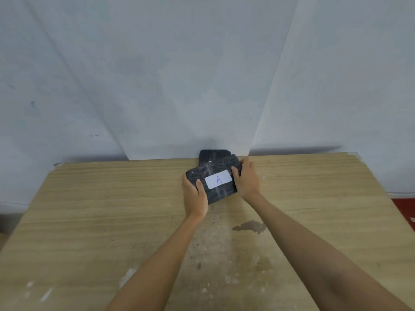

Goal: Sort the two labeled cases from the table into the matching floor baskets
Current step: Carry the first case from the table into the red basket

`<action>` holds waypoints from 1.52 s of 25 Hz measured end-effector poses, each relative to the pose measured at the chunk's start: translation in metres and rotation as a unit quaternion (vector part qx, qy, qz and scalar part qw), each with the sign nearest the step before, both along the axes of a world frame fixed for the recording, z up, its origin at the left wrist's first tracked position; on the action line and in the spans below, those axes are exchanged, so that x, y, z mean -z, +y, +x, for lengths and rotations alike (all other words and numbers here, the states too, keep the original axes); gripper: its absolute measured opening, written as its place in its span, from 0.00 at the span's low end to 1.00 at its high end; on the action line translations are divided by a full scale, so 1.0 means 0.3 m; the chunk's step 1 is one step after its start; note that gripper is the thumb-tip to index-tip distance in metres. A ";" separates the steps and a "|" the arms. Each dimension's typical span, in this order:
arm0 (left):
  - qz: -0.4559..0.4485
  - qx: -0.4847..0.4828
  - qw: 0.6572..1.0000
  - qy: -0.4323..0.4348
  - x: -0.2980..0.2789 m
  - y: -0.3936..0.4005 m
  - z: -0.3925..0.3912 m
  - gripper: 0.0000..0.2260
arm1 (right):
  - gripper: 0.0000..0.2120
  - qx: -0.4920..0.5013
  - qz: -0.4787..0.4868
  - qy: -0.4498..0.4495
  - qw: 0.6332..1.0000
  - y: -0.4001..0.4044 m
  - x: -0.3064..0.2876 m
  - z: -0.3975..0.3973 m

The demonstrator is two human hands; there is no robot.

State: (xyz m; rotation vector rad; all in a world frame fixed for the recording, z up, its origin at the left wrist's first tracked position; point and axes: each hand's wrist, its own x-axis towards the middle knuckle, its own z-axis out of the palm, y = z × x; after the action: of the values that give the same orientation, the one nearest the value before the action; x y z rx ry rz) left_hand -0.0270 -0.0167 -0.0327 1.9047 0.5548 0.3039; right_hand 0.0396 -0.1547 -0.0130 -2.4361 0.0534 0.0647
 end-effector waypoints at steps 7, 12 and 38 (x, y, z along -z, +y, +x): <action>0.045 0.069 0.996 -0.032 -0.135 -0.058 -0.042 0.25 | 0.14 0.061 0.157 -0.042 0.985 -0.148 -0.129 -0.168; 0.013 0.104 0.994 -0.036 -0.207 -0.279 -0.047 0.26 | 0.14 0.064 0.177 -0.082 0.979 -0.378 -0.197 -0.246; 0.018 0.374 0.925 -0.069 -0.153 -2.681 -0.113 0.22 | 0.10 0.298 0.175 -0.105 0.933 -2.762 -0.095 -0.589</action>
State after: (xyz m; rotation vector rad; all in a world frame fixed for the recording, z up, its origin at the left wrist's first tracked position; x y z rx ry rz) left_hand -0.0609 -0.8208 0.0132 1.9624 -0.2924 -0.0549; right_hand -0.1370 -0.9832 0.0154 -1.9656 0.6246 -0.4236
